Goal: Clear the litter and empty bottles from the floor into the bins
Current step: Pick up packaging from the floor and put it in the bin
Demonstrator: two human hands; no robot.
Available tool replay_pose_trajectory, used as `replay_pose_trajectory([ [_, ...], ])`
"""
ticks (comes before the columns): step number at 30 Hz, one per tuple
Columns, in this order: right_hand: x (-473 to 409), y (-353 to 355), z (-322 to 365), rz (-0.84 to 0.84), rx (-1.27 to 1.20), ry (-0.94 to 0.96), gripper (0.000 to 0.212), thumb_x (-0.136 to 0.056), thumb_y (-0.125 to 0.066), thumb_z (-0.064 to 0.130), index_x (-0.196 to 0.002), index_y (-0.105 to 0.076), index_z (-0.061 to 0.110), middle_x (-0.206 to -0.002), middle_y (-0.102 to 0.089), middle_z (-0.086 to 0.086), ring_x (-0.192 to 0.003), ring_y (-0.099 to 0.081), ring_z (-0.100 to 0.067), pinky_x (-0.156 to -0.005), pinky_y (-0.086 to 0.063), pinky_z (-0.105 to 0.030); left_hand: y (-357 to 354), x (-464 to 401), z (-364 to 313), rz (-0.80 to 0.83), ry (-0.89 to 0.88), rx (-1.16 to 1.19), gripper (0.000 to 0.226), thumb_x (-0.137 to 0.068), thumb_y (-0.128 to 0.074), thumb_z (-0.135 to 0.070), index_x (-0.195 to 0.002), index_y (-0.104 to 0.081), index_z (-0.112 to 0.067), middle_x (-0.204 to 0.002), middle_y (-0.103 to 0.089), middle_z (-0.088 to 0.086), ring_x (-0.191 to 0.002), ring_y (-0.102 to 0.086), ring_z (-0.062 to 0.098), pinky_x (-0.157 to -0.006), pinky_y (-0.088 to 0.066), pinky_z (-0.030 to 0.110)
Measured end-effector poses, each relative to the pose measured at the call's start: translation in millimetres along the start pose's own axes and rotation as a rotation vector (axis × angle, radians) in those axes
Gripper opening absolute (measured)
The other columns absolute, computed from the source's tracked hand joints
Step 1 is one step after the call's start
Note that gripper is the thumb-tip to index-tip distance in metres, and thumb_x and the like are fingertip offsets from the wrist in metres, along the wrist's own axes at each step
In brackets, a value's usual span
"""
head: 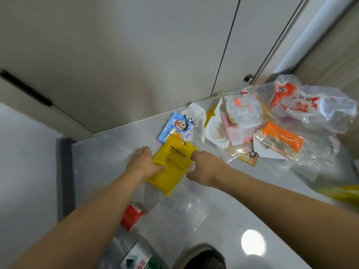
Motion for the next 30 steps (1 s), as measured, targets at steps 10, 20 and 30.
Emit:
replay_pose_trajectory([
  [10,1,-94,-49,0.056,-0.006,-0.144,0.054,-0.08,-0.062,0.044,-0.122,-0.05,0.012,-0.124,-0.052,-0.008,-0.11,-0.055,-0.026,-0.088,-0.049,-0.036,-20,-15,15,-0.012,-0.006,0.094,0.041,-0.07,-0.077,-0.055,-0.107,-0.069,-0.038,-0.116,-0.034,0.002,-0.12,-0.039,0.03,-0.104,-0.031,0.034],
  [20,-25,-93,-44,0.069,-0.068,-0.073,0.005,-0.086,-0.05,0.018,-0.081,-0.05,0.016,-0.112,-0.058,-0.013,-0.101,-0.057,-0.03,-0.071,-0.04,-0.03,-17,-26,13,0.029,0.046,0.139,0.039,-0.069,-0.078,-0.05,-0.105,-0.069,-0.038,-0.112,-0.033,0.0,-0.118,-0.044,0.027,-0.106,-0.038,0.04],
  [30,30,31,-76,-0.06,-0.553,-0.033,0.023,-0.089,-0.04,0.008,-0.092,-0.059,0.021,-0.076,-0.062,-0.003,-0.056,-0.056,-0.017,-0.049,-0.046,-0.025,5,21,-23,-0.045,0.076,1.131,0.04,-0.043,-0.05,-0.005,-0.079,-0.066,-0.008,-0.079,-0.068,0.008,-0.074,-0.062,0.031,-0.069,-0.051,0.038],
])
Point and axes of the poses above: each hand's wrist, its own x-axis away from the middle knuckle, its own y-axis out of the back of the hand, z = x × y, the point moved 8 cm from there along -x, towards the middle knuckle
